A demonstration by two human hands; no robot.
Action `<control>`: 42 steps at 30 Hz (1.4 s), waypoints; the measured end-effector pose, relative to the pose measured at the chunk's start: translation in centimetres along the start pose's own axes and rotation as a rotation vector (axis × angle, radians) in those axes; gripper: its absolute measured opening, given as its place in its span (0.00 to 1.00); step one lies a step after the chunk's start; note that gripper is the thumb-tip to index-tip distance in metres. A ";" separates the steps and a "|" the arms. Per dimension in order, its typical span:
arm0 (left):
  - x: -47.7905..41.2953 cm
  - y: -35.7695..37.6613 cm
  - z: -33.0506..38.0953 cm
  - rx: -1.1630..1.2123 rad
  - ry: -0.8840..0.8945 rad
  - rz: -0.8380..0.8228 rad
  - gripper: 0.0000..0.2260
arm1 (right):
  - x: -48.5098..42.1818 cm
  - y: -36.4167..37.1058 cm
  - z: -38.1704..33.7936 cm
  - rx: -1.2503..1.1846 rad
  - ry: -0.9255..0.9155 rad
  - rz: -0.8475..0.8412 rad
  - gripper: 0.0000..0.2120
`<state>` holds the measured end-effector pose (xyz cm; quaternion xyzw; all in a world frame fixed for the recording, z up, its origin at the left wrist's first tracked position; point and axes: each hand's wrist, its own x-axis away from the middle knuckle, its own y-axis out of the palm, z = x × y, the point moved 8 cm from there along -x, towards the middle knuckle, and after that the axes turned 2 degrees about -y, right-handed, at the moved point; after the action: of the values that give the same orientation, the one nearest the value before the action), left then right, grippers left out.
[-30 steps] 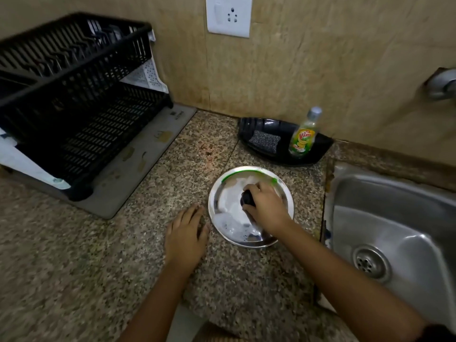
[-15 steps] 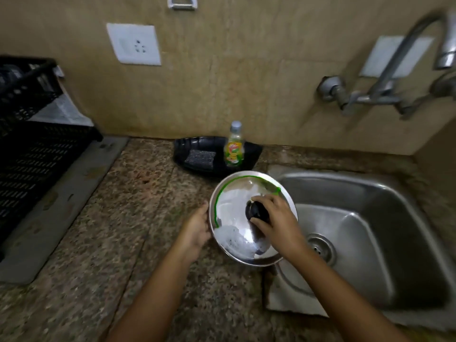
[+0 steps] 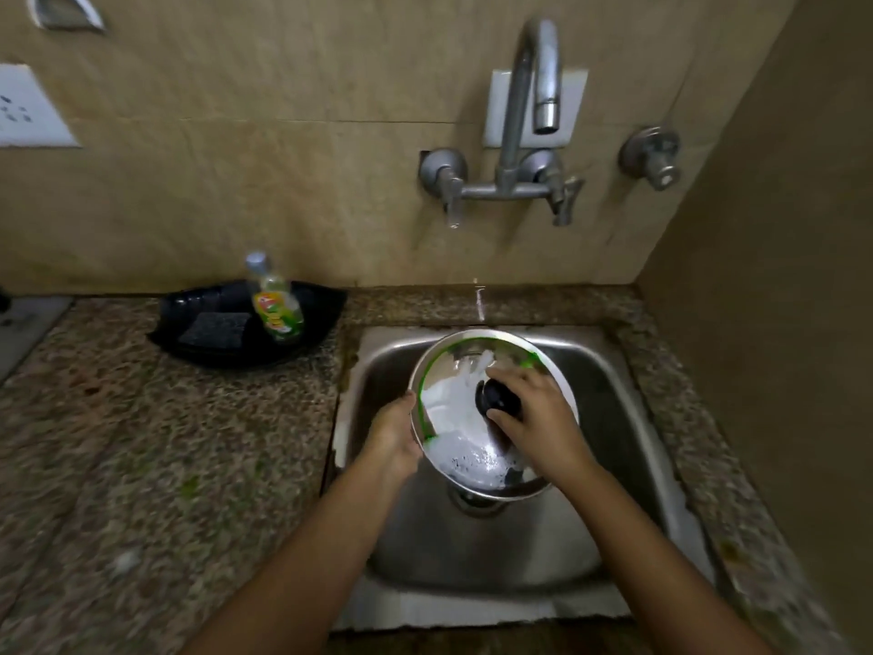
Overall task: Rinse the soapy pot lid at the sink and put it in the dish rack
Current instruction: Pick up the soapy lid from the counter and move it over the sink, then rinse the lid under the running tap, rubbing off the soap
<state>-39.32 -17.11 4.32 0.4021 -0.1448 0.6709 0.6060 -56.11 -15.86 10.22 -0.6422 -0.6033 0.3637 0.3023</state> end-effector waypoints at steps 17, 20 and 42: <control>1.4 3.6 3.0 0.107 0.168 0.060 0.13 | -10.7 -11.5 6.2 -0.789 0.272 0.419 0.16; 2.2 4.2 4.1 0.157 0.192 0.015 0.15 | -13.8 -13.4 2.6 -0.698 0.172 0.446 0.12; 2.0 3.5 5.0 0.192 0.180 0.081 0.15 | -14.4 -12.8 2.4 -0.855 0.326 0.561 0.23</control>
<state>-40.61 -19.89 9.94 0.3903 -0.0412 0.7391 0.5475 -65.31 -29.15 20.95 -0.8926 -0.4482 0.0479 -0.0055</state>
